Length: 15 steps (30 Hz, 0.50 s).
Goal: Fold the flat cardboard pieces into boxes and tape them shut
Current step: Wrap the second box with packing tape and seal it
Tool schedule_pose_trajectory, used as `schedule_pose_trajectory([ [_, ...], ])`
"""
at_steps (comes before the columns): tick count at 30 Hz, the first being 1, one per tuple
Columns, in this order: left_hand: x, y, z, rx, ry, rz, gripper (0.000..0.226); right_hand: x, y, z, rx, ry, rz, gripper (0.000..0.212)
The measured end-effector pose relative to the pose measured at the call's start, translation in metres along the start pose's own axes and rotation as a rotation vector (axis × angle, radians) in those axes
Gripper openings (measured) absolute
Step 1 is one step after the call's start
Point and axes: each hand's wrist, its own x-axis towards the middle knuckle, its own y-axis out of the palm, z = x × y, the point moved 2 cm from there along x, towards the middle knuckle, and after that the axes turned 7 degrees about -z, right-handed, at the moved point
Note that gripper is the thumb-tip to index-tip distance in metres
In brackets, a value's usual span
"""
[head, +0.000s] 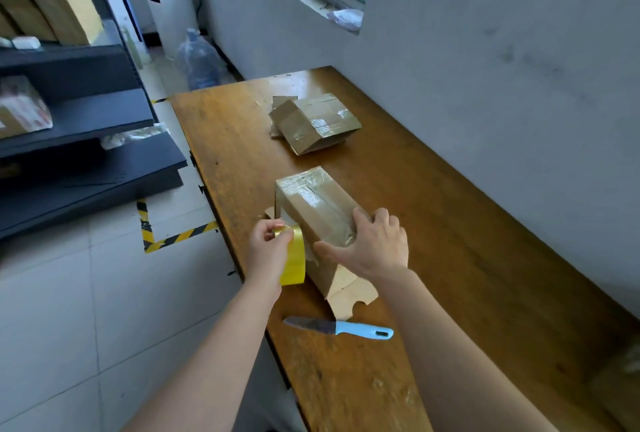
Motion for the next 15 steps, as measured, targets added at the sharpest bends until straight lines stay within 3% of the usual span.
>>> schedule_pose_trajectory([
  [7,-0.027,-0.018,-0.025,0.021,0.26,0.104,0.021,-0.047,0.003,-0.003,-0.004,0.086,-0.017,0.118],
  [9,-0.037,-0.024,-0.032,0.004,0.291,0.183,0.021,-0.053,-0.008,-0.001,0.071,0.108,-0.11,0.104],
  [12,-0.055,-0.028,-0.042,-0.026,0.291,0.269,0.023,-0.057,-0.032,0.01,0.574,0.056,-0.227,0.075],
  [15,-0.071,-0.028,-0.049,-0.08,0.263,0.352,0.028,-0.065,-0.048,0.03,1.079,-0.024,-0.011,0.054],
])
